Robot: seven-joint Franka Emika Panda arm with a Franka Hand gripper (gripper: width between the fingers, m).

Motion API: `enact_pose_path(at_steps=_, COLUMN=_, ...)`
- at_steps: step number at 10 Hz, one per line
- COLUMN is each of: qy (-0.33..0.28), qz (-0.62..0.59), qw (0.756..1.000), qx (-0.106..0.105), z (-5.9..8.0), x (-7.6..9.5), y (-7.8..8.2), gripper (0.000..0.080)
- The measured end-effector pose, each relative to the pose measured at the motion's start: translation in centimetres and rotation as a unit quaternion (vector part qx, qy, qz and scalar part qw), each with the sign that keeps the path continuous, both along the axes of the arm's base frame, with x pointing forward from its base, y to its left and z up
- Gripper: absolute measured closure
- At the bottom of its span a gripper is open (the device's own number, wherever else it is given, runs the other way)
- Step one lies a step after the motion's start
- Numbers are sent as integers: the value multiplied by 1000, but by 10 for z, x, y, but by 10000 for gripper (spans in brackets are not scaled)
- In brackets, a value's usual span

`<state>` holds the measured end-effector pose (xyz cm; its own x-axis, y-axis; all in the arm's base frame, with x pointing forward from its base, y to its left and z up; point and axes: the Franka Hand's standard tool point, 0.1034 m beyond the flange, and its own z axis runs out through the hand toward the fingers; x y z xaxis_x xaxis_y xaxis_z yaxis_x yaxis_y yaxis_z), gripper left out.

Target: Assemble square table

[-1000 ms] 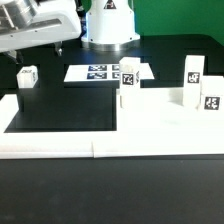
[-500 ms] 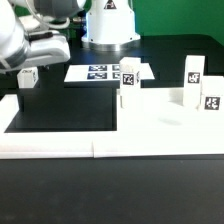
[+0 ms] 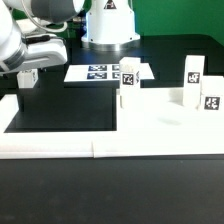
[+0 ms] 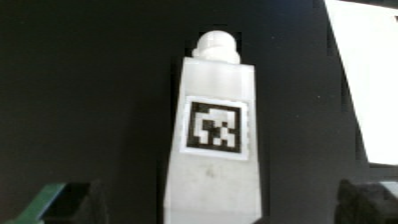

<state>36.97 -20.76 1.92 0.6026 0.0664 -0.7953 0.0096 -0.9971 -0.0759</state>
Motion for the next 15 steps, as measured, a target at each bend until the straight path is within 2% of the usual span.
enact_pose_path(at_steps=1, qy=7, qz=1, qw=1000, qx=1, z=-5, x=-5, y=0, gripper=151)
enact_pose_path(at_steps=4, qy=5, qz=3, qw=1000, qx=2, z=-5, x=-3, y=0, gripper=151)
enact_pose_path(at_steps=5, qy=6, qz=3, qw=1000, qx=2, z=-5, x=-3, y=0, gripper=281)
enact_pose_path(at_steps=6, qy=6, qz=3, qw=1000, qx=2, z=-5, x=-3, y=0, gripper=281)
enact_pose_path(at_steps=7, qy=6, qz=3, qw=1000, qx=2, z=-6, x=-3, y=0, gripper=419)
enact_pose_path(at_steps=8, qy=6, qz=3, qw=1000, qx=1, z=-5, x=-3, y=0, gripper=509)
enact_pose_path(at_steps=15, qy=4, qz=4, qw=1000, qx=3, z=-4, x=-2, y=0, gripper=509)
